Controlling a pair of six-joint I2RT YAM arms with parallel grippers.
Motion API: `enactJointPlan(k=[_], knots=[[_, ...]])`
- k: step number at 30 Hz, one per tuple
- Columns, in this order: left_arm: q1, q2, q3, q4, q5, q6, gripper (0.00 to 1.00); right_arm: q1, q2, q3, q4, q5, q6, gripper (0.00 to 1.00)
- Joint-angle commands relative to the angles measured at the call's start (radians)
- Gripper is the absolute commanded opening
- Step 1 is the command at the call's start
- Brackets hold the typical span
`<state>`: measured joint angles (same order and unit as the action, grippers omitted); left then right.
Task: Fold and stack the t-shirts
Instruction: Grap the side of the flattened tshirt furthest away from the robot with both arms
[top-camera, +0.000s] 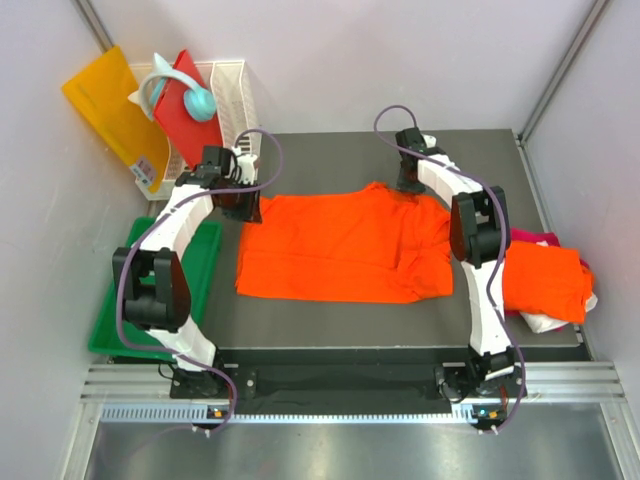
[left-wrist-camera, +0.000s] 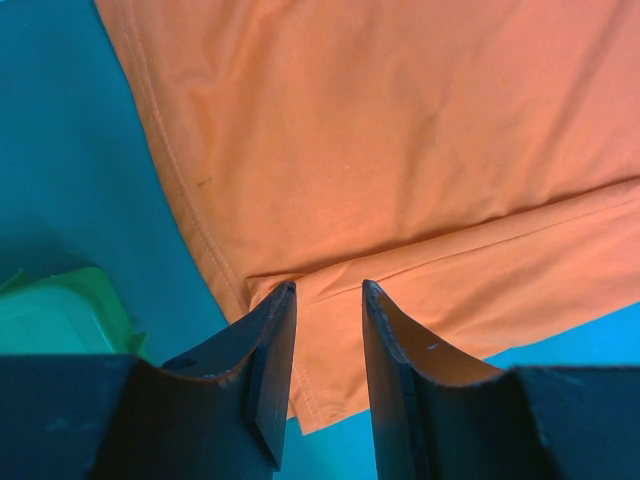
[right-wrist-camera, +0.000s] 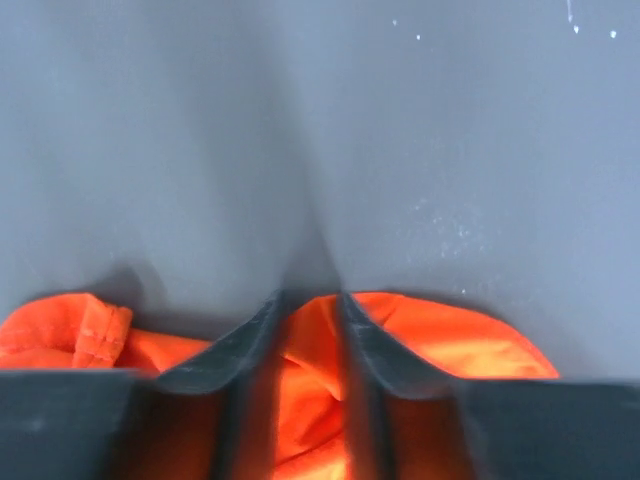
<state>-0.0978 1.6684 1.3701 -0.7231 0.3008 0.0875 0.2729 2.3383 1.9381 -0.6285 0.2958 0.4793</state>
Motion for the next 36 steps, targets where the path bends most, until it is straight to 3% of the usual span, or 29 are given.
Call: enactJointPlan(k=[1,7,23,36], knots=[[0.004,0.013,0.017,0.001,0.027,-0.023,0.38,0.006,-0.023,-0.033,0.012,-0.015,0.007,0.02],[0.004,0.005,-0.011,0.007,0.023,-0.025,0.37,0.006,-0.147,-0.171,0.142,0.012,-0.013,0.0],[0.004,-0.016,-0.057,0.028,0.004,-0.022,0.37,0.038,-0.385,-0.306,0.257,0.031,-0.041,0.0],[0.004,0.011,-0.055,0.019,0.014,-0.014,0.37,0.149,-0.599,-0.703,0.279,0.034,0.053,0.0]])
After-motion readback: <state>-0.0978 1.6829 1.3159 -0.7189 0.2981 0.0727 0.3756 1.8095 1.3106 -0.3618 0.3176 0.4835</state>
